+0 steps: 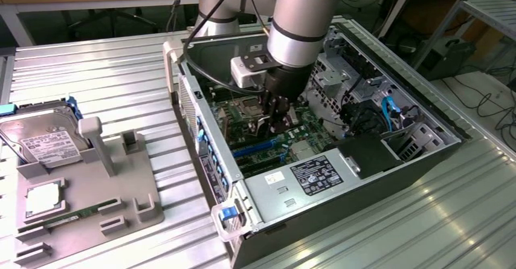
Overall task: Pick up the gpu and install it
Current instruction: 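Insert the gpu into the slot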
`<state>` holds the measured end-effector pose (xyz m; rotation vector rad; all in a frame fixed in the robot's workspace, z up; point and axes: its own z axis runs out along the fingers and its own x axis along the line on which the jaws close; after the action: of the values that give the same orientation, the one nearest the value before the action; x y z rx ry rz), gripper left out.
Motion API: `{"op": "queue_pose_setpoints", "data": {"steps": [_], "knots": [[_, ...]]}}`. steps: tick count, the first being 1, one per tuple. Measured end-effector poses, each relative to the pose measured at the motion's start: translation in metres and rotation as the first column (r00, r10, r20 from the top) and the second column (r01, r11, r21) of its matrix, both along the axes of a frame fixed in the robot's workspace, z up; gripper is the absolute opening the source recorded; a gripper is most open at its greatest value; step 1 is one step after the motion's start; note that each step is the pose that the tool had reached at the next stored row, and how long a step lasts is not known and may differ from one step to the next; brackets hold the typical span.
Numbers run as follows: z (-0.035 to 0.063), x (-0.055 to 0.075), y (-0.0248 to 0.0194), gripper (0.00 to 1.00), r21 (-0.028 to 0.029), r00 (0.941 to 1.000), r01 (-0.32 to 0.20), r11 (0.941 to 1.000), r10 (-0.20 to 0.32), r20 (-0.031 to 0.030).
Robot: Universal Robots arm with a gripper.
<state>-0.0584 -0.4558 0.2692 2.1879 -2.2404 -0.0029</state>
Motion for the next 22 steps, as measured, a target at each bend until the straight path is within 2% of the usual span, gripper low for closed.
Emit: {"op": "queue_pose_setpoints", "data": {"steps": [3, 22], "knots": [[-0.0010, -0.0009, -0.0012, 0.27, 0.0008, 1.0000, 0.000, 1.0000, 0.000, 0.0002], [-0.0088, -0.0084, -0.0013, 0.27, 0.0011, 1.0000, 0.000, 1.0000, 0.000, 0.0001]]}}
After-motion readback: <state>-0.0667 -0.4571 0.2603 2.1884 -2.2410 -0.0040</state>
